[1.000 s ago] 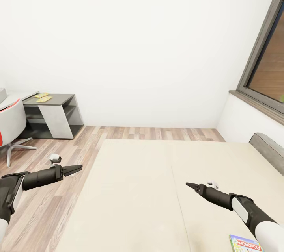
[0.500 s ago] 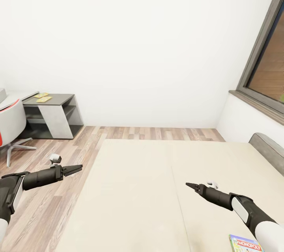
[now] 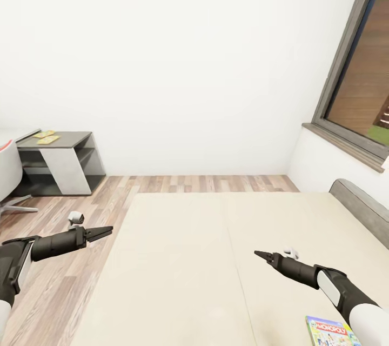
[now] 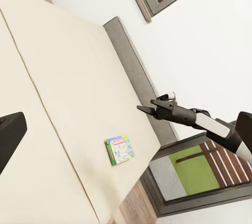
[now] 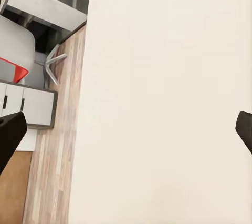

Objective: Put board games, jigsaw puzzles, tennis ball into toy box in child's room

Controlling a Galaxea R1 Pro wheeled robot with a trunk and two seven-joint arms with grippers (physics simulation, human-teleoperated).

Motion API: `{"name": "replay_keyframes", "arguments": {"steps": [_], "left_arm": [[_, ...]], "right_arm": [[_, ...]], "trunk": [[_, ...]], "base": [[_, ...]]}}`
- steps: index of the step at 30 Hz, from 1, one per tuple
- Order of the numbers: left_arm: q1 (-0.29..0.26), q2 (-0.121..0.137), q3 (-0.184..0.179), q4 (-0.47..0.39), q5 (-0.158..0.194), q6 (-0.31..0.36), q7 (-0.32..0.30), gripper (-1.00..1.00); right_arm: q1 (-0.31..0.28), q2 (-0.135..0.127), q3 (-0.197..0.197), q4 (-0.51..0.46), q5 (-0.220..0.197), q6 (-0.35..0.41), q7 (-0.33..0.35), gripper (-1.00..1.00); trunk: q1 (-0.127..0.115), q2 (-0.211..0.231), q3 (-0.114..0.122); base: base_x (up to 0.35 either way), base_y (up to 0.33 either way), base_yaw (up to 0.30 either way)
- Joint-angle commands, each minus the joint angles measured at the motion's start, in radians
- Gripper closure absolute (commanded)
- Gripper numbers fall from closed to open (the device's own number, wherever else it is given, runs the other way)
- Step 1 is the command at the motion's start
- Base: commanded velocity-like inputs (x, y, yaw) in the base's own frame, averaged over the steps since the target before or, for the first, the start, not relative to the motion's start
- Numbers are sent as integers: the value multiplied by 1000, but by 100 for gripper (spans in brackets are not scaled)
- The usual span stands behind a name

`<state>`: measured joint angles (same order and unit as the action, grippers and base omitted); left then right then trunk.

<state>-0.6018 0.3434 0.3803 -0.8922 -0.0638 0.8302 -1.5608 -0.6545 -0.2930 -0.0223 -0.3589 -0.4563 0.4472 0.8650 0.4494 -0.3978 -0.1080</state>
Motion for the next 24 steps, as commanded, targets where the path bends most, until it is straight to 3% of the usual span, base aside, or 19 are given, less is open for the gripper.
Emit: {"name": "replay_keyframes", "arguments": {"steps": [1, 24], "left_arm": [[-1, 0, 2, -1, -7, 10, -7, -100], [-1, 0, 2, -1, -7, 10, -7, -100]], "right_arm": [[-1, 0, -2, 0, -4, 8, 2, -100], [-1, 0, -1, 0, -4, 8, 2, -100]], "trunk": [[1, -2, -2], [1, -2, 0]], "base": [[0, 0, -29], [0, 0, -19]]}}
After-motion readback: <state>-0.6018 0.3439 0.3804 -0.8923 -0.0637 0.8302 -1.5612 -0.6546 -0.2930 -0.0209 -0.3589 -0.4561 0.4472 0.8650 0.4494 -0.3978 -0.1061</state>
